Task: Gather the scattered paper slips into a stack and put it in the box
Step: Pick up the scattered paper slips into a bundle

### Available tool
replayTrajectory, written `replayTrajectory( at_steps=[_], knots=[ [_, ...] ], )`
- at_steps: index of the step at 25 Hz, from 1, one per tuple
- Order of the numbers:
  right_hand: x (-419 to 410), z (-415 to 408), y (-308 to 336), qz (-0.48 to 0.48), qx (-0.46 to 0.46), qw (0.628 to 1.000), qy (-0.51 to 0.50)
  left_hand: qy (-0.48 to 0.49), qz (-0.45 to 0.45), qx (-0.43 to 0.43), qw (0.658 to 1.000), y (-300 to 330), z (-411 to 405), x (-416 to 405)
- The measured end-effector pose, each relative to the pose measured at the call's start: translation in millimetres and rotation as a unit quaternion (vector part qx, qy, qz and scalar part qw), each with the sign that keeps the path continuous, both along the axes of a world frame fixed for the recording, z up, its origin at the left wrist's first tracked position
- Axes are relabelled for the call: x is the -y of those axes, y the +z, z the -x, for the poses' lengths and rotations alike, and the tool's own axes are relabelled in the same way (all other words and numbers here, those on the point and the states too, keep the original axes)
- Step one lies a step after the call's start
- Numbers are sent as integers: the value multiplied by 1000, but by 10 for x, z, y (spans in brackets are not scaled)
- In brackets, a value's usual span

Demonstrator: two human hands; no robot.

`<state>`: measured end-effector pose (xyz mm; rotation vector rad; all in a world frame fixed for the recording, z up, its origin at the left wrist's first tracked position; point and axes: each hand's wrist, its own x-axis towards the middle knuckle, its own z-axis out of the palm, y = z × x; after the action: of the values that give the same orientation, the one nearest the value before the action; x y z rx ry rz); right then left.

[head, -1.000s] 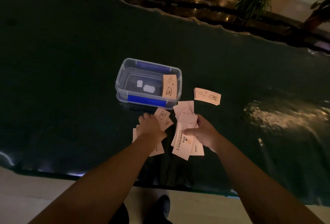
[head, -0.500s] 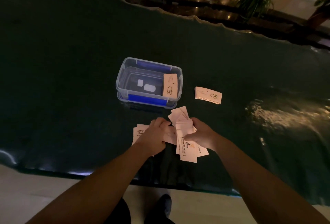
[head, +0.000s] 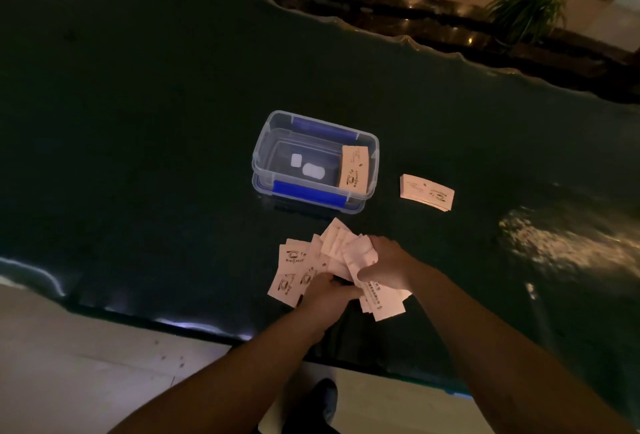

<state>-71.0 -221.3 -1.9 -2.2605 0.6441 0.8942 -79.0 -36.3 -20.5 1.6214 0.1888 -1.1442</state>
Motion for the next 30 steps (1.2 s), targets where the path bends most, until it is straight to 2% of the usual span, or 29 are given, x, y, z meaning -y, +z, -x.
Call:
replayTrajectory(
  at_steps=[4, 8, 9, 11, 12, 14, 16, 17, 20, 24, 28, 30],
  knots=[
    [8, 119, -46, 43, -32, 998, 30, -17, 27, -2, 999, 80, -14, 145],
    [11, 325, -106, -62, 9, 989, -133, -78, 13, 14, 997, 106, -74, 146],
    [14, 366, -127, -89, 18, 981, -171, -102, 12, 38, 994, 105, -94, 106],
    [-3, 425, -144, -141, 26, 958, -249, -136, -30, 148, 979, 101, -160, -10],
    [-18, 458, -154, -163, 34, 944, -284, -139, -84, 221, 962, 89, -211, -82],
    [-52, 511, -179, -200, 66, 911, -354, -150, -221, 341, 902, 73, -338, -240],
    [-108, 528, -176, -250, 90, 866, -423, -205, -328, 358, 850, 44, -433, -362],
    [-152, 524, -167, -274, 93, 845, -450, -240, -352, 354, 833, 24, -455, -395],
    [-330, 498, -120, -331, 84, 802, -490, -305, -346, 389, 797, -73, -433, -420],
    [-609, 460, -107, -385, 81, 753, -527, -330, -294, 407, 799, -113, -520, -463],
    [-804, 400, -160, -389, 73, 729, -558, -356, -292, 420, 782, -52, -675, -523],
    [-871, 363, -189, -366, 69, 732, -570, -357, -293, 403, 791, -23, -668, -523]
  ],
)
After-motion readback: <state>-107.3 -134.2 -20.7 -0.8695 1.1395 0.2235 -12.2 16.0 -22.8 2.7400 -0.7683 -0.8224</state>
